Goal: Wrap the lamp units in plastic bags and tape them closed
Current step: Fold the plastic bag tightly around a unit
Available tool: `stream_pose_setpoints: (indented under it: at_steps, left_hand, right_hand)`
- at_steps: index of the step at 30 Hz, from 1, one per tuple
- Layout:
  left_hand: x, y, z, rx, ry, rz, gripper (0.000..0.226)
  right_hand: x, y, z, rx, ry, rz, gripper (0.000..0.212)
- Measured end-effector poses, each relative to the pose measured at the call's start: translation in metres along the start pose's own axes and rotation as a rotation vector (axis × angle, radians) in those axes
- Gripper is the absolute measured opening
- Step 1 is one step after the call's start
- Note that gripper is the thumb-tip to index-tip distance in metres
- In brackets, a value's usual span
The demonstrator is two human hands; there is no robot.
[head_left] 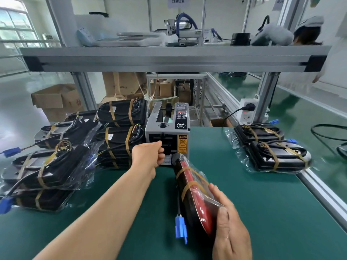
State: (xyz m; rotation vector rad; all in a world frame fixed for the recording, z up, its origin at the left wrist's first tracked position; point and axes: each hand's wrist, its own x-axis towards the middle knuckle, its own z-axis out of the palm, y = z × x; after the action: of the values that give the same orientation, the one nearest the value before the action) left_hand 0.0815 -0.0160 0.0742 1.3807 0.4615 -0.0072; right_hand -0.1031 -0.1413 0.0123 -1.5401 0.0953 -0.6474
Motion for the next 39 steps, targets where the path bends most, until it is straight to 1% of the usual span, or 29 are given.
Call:
stream_pose_setpoints:
  at_steps: [1, 2, 4, 5, 7, 9, 10, 12, 14, 15, 16, 17, 19, 20, 21, 22, 24, 26, 29, 32, 35, 39]
  left_hand:
    - [0.006, -0.001, 0.004, -0.014, 0.013, -0.032, 0.010]
    - [0.011, -0.001, 0.007, -0.042, 0.017, -0.067, 0.011]
    - [0.017, -0.003, 0.012, -0.102, 0.008, -0.140, 0.012]
    - [0.019, -0.003, 0.014, -0.131, 0.003, -0.168, 0.012]
    - [0.022, -0.002, 0.019, -0.203, 0.027, -0.201, 0.011]
    - [0.022, 0.002, 0.023, -0.284, 0.068, -0.227, 0.008]
    - [0.021, 0.004, 0.025, -0.307, 0.098, -0.226, 0.007]
    - [0.014, 0.006, 0.026, -0.302, 0.150, -0.197, 0.011]
    - [0.000, 0.007, 0.022, -0.254, 0.150, -0.104, 0.013]
    - [-0.008, 0.006, 0.017, -0.220, 0.111, -0.034, 0.015]
    - [-0.020, 0.004, 0.008, -0.172, 0.031, 0.047, 0.018]
    - [-0.033, 0.002, -0.001, -0.112, -0.092, 0.129, 0.022]
    - [-0.065, -0.006, -0.025, 0.013, -0.414, 0.249, 0.025]
    - [-0.081, -0.009, -0.036, 0.073, -0.558, 0.269, 0.020]
    - [-0.094, -0.012, -0.044, 0.137, -0.660, 0.266, 0.015]
    - [-0.104, -0.016, -0.050, 0.206, -0.713, 0.256, 0.015]
    - [-0.114, -0.024, -0.053, 0.328, -0.727, 0.252, 0.016]
    - [-0.116, -0.029, -0.050, 0.370, -0.704, 0.247, 0.013]
    - [-0.111, -0.031, -0.047, 0.339, -0.667, 0.213, 0.018]
    - [-0.110, -0.029, -0.044, 0.302, -0.673, 0.196, 0.010]
    - [-0.111, -0.031, -0.039, 0.328, -0.687, 0.204, 0.010]
    - [-0.109, -0.035, -0.037, 0.364, -0.675, 0.229, 0.021]
  right_hand:
    - [-0.001, -0.004, -0.003, -0.076, -0.015, -0.020, 0.031]
    - [-0.002, 0.000, -0.008, -0.129, -0.001, -0.062, 0.036]
    - [-0.005, 0.003, -0.010, -0.151, -0.013, -0.079, 0.049]
    - [-0.006, 0.003, -0.010, -0.152, -0.008, -0.089, 0.048]
    - [-0.006, 0.004, -0.008, -0.162, -0.009, -0.130, 0.037]
    - [-0.005, 0.006, -0.008, -0.146, -0.009, -0.127, 0.037]
    - [-0.005, 0.008, -0.009, -0.146, -0.014, -0.121, 0.037]
    - [-0.004, 0.012, -0.012, -0.141, -0.033, -0.101, 0.037]
    - [-0.002, 0.011, -0.014, -0.118, -0.023, -0.081, 0.037]
    - [-0.001, 0.011, -0.016, -0.088, -0.006, -0.074, 0.037]
    - [0.001, 0.011, -0.018, -0.058, 0.008, -0.066, 0.037]
    - [0.002, 0.011, -0.018, -0.021, 0.026, -0.053, 0.037]
    - [0.004, 0.012, -0.019, 0.042, 0.038, -0.016, 0.037]
    - [0.005, 0.013, -0.019, 0.066, 0.033, -0.004, 0.038]
    - [0.006, 0.014, -0.019, 0.091, 0.026, 0.006, 0.038]
    - [0.006, 0.015, -0.019, 0.104, 0.022, 0.014, 0.038]
    - [0.007, 0.017, -0.020, 0.119, 0.023, 0.026, 0.037]
    - [0.007, 0.018, -0.020, 0.112, 0.025, 0.037, 0.036]
    - [0.006, 0.016, -0.021, 0.073, 0.025, 0.034, 0.035]
    - [0.006, 0.013, -0.021, 0.083, 0.026, 0.038, 0.036]
    - [0.006, 0.012, -0.022, 0.075, 0.005, 0.043, 0.037]
    - [0.006, 0.012, -0.022, 0.068, 0.000, 0.040, 0.037]
